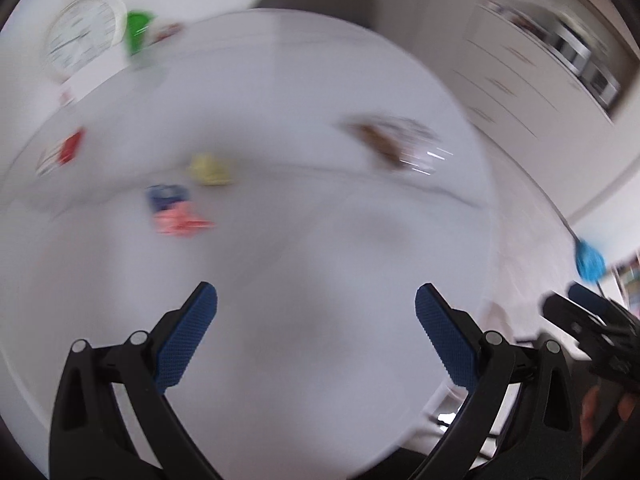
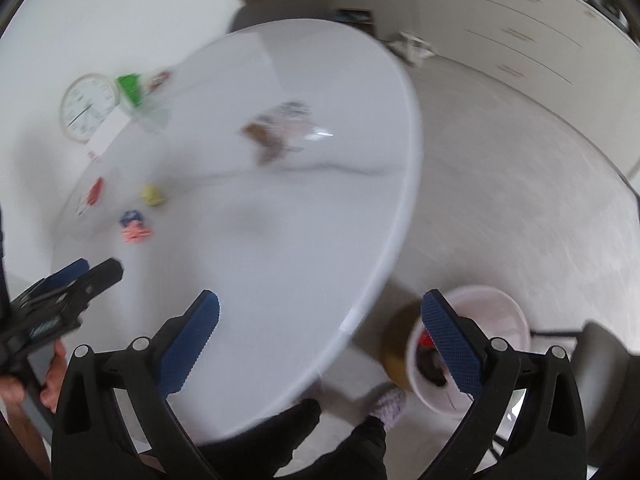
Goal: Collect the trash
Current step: 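Grasp the blue crumpled cloth with the left tool while the right tool grasps yellow crumpled paper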
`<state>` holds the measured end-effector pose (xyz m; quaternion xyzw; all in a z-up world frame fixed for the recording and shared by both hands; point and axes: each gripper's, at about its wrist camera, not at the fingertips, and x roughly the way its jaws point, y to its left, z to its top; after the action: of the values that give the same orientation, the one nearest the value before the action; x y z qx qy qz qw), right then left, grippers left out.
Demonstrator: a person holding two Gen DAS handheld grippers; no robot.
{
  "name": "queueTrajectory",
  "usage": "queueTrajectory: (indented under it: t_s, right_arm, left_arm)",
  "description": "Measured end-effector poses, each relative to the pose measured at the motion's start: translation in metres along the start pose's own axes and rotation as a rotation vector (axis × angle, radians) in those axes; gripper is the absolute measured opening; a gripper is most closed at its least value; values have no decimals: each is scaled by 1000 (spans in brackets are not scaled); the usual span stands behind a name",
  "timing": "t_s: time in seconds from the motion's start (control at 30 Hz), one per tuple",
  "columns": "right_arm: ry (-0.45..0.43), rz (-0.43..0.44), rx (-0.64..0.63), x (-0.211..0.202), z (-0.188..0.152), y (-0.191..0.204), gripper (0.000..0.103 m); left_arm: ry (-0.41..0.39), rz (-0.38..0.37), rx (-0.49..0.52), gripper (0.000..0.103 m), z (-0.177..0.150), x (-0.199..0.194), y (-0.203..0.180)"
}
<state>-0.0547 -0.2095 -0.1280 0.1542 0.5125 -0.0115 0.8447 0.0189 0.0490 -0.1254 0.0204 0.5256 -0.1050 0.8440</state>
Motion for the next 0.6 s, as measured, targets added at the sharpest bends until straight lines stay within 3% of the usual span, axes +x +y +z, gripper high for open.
queueTrajectory:
  t_s: [0.1,0.3,0.53,0.6]
  right_arm:
    - [9,34,-61,15,16,39,100]
    - [31,50,-193,45,42,110,100]
    - [77,70,-285,86,70,159,100]
    - [92,73,-303,97,76,168,100]
  left_arm:
    - [14,62,-94,95,18,17,54]
    - [58,97,-204,95,56,62,125]
    - [126,96,-259,94,80,118,154]
    - [136,101,-254,89,83,126,156]
